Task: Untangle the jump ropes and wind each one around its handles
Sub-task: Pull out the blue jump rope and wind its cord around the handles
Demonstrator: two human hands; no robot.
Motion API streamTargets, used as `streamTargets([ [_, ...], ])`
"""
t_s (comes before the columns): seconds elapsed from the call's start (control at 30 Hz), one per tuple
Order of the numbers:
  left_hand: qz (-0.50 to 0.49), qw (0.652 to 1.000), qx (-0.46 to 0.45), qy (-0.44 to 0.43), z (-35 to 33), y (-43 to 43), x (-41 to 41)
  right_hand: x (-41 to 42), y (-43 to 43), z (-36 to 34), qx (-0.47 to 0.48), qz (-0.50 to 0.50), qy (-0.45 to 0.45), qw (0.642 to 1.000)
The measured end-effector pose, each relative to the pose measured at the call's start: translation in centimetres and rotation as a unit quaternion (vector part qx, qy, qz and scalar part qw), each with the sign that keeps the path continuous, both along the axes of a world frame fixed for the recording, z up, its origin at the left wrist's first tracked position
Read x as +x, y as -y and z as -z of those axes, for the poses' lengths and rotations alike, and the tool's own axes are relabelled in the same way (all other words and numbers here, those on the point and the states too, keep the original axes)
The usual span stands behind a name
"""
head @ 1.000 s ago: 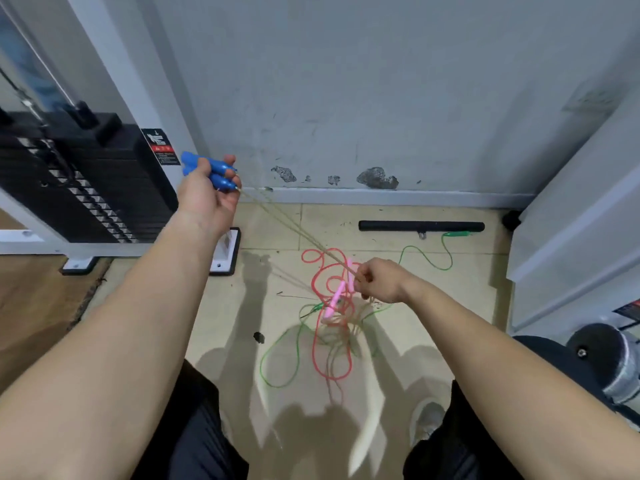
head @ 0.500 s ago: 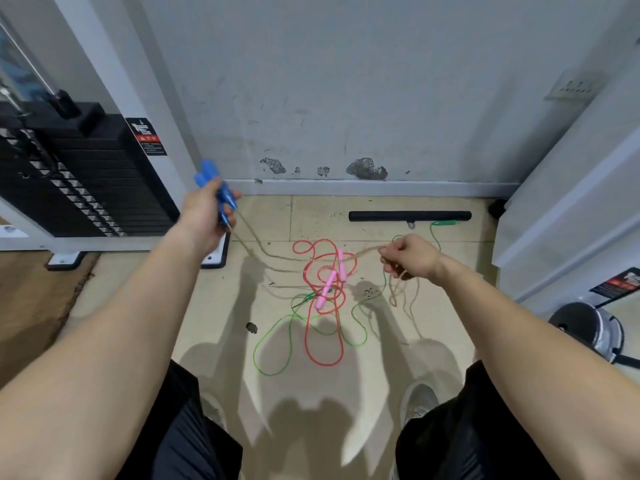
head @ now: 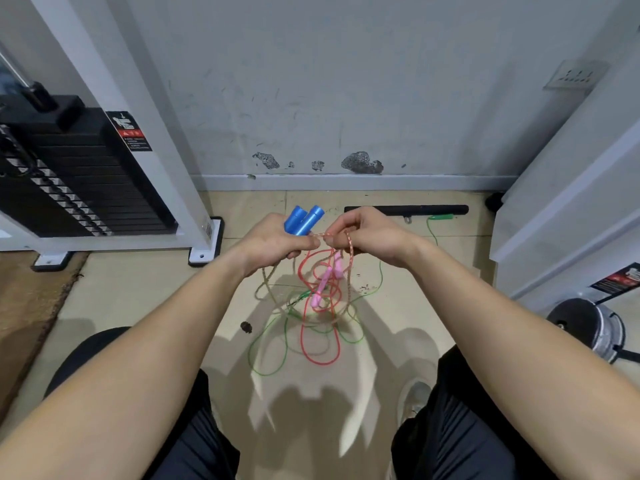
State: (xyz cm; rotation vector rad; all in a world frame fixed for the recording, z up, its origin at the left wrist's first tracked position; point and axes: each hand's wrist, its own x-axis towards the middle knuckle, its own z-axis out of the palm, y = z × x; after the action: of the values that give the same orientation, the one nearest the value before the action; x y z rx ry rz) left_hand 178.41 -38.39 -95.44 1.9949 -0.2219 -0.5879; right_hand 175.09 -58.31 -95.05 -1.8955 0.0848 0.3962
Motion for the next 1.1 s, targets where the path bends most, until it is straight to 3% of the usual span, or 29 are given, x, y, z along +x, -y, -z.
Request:
streamTargets([
  [0.13,0.02,0.998,-0.04,-0.051,0.5,-0.4,-0.1,0.2,-0.2,0.8,-0.062,0.021,0.008,0.998],
  [0.23,0.019,0.994,-0.079,-0.077,1.0,0.3,-0.7,0.2,-0.9,0.9,-0.189,0.025,0.031,0.981],
  [0.33,0.042,0.995,-0.046,-0.079,1.2,1.1,-1.1,0.2,-1.2,0.7,-0.28,0.024,0.032,0.959],
  [0.47,0.064,0.996,0.029,-0.058,1.6,1.6,-1.4,0.3,-1.1,0.9,-0.296,0.021,0.026,0.955],
  [0.53,0.054,0.996,0.01,-0.073,1.7,1.6,-1.3,0.3,-0.9,1.3,-0.271,0.021,0.036,0.962],
  [0.67,-0.059,0.979,-0.149,-0.125,1.2,0.4,0.4,0.2,0.8,2.9,-0.171,0.003,0.029,0.985],
  [0.77,-0.181,0.943,-0.25,-0.121,0.9,-1.2,2.3,-0.1,3.1,5.0,-0.252,-0.013,0.028,0.967],
  [0.9,-0.331,0.878,-0.334,-0.092,1.2,-4.4,4.7,-1.1,6.6,8.0,-0.3,-0.02,-0.066,0.951],
  [0.97,-0.359,0.874,-0.318,-0.077,1.4,-5.5,5.4,-1.6,7.9,8.4,-0.327,-0.021,-0.09,0.94],
  [1.1,-0.289,0.948,-0.123,-0.059,2.1,-5.1,4.7,-1.6,8.9,8.4,-0.336,0.027,-0.102,0.936],
])
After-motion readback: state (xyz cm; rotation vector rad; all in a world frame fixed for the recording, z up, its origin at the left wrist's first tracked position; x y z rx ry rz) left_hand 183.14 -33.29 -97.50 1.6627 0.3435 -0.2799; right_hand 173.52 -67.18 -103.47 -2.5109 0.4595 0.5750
